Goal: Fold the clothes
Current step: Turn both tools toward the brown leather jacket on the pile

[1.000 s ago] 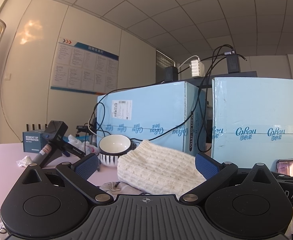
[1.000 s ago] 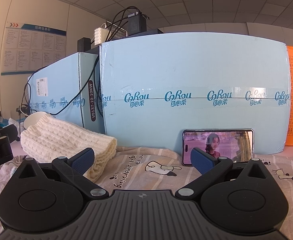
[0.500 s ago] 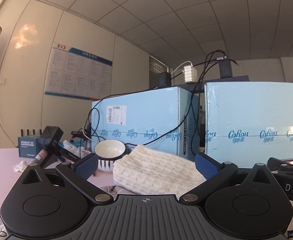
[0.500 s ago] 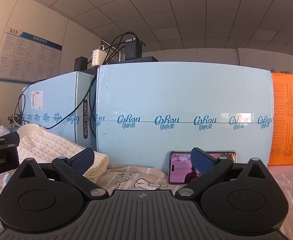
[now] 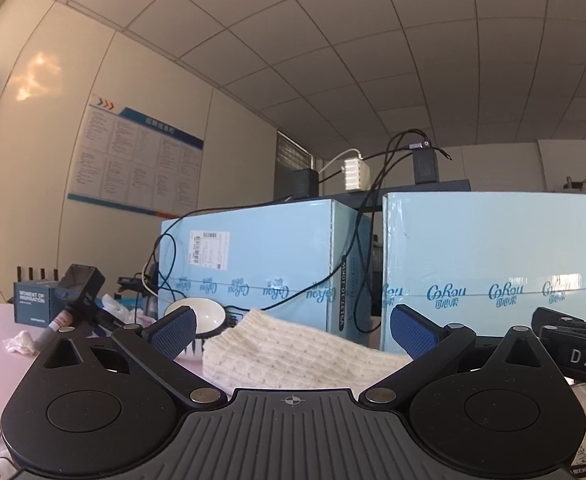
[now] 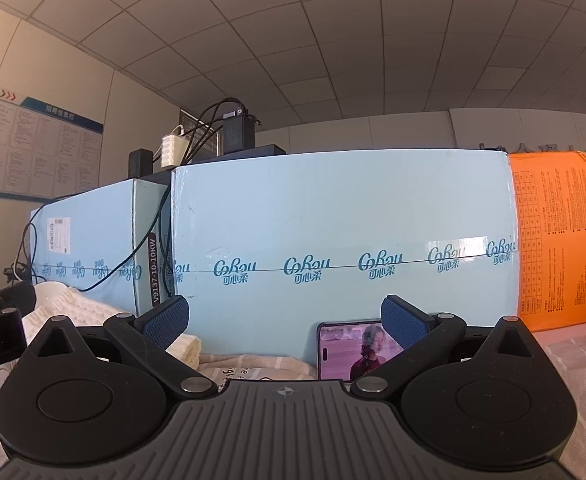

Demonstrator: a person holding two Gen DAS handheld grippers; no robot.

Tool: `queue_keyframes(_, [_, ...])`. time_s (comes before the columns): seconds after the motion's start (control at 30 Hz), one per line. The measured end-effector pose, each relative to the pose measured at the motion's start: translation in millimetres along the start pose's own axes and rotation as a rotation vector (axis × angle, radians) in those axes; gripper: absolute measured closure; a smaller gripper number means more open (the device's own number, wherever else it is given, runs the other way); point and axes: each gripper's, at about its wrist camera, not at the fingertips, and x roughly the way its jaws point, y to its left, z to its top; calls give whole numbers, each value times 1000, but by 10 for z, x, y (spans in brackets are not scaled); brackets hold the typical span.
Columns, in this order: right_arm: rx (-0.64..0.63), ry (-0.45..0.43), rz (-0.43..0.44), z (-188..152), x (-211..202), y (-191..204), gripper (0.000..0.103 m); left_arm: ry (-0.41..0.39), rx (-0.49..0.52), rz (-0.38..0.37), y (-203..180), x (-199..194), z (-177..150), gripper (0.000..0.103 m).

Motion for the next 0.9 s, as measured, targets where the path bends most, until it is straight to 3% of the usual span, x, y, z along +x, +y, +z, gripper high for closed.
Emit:
queue_keyframes(0.3, [52, -6, 46, 112, -167, -41, 0, -133, -25, -103, 33, -180, 45, 0])
queue_keyframes(0.63, [62, -43, 96, 178, -410, 1, 0, -174, -91, -76, 119, -210, 98, 0])
queue_keyframes(0.9, [57, -24, 103, 203, -609, -47, 0, -159, -119, -125, 165, -247, 102, 0])
